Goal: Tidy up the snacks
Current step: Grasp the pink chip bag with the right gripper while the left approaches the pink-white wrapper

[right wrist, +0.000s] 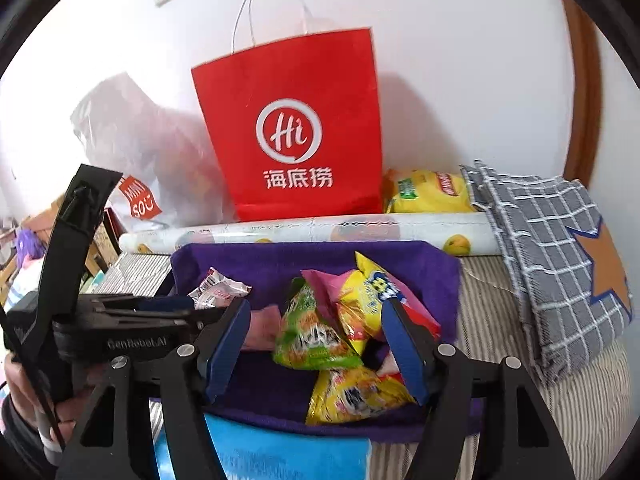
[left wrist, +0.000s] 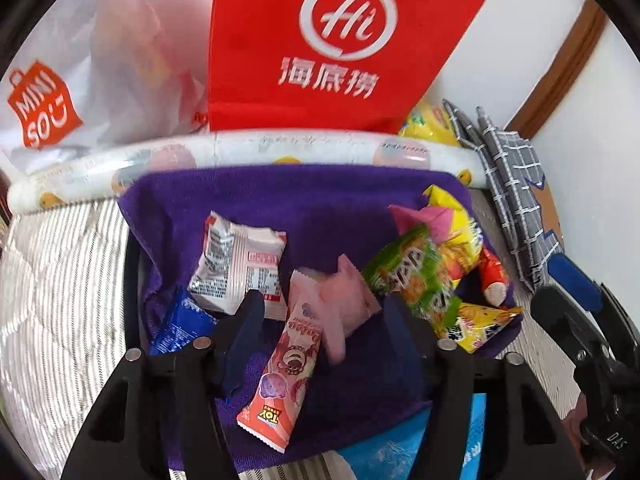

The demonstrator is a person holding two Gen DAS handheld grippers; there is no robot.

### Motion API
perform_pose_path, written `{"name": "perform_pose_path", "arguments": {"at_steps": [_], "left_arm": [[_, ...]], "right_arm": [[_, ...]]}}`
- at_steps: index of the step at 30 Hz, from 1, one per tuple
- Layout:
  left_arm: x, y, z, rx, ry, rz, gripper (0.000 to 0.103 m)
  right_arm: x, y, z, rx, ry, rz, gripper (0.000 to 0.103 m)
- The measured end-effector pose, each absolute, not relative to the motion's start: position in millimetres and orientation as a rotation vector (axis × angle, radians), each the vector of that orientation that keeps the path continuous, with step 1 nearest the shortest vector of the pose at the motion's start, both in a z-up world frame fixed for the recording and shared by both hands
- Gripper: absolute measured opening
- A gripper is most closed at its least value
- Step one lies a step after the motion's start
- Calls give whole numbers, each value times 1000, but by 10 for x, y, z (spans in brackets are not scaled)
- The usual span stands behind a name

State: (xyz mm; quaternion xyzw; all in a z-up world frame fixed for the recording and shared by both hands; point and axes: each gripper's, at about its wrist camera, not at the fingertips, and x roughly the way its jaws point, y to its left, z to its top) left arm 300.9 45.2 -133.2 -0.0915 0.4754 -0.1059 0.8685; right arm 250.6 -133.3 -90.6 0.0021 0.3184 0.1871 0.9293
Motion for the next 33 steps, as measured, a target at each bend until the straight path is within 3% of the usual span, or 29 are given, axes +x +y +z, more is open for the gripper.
{"name": "perform_pose_path", "arguments": {"at_steps": [4,25,33], "left_arm": [[2930,432,-1176,-199,966,-230,72],[2417,300,-536,-182,870,-319,73],[2135,418,-694,-150,885,-307,74]], "right_arm": [[2282,-1438,-880,-27,642,306,66],[1297,-1793,-1355,55,805,292,67],[1170,-1671,-1652,84,900,288,69]]}}
